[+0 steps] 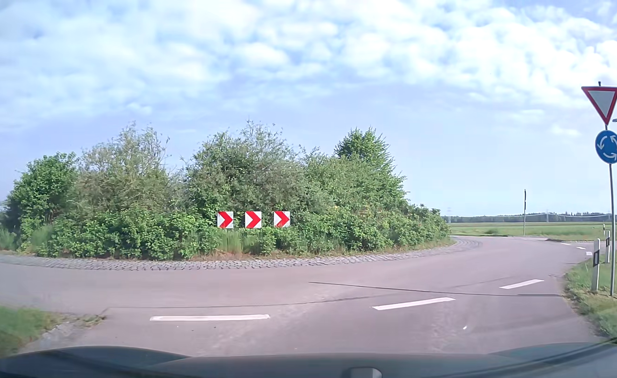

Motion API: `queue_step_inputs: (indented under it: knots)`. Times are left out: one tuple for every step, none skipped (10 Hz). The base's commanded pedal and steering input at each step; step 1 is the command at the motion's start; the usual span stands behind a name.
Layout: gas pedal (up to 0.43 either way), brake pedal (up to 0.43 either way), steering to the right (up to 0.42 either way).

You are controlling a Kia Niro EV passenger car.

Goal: Follow the waypoints while adhering to traffic rules and regulations

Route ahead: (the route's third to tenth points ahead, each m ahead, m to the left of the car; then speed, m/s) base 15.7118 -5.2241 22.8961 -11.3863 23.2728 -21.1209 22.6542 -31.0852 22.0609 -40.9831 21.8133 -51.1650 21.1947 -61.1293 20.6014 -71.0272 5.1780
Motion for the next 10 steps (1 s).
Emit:
queue_step_inputs:
  knots:
    - [0.098,0.0,0.102]
    - [0.087,0.0,0.128]
    - [0.079,0.0,0.152]
    - [0.079,0.0,0.169]
    - [0.079,0.0,0.174]
    - [0.079,0.0,0.175]
    - [0.067,0.0,0.177]
    - [0.067,0.0,0.179]
    - [0.067,0.0,0.182]
    - [0.039,0.0,0.183]
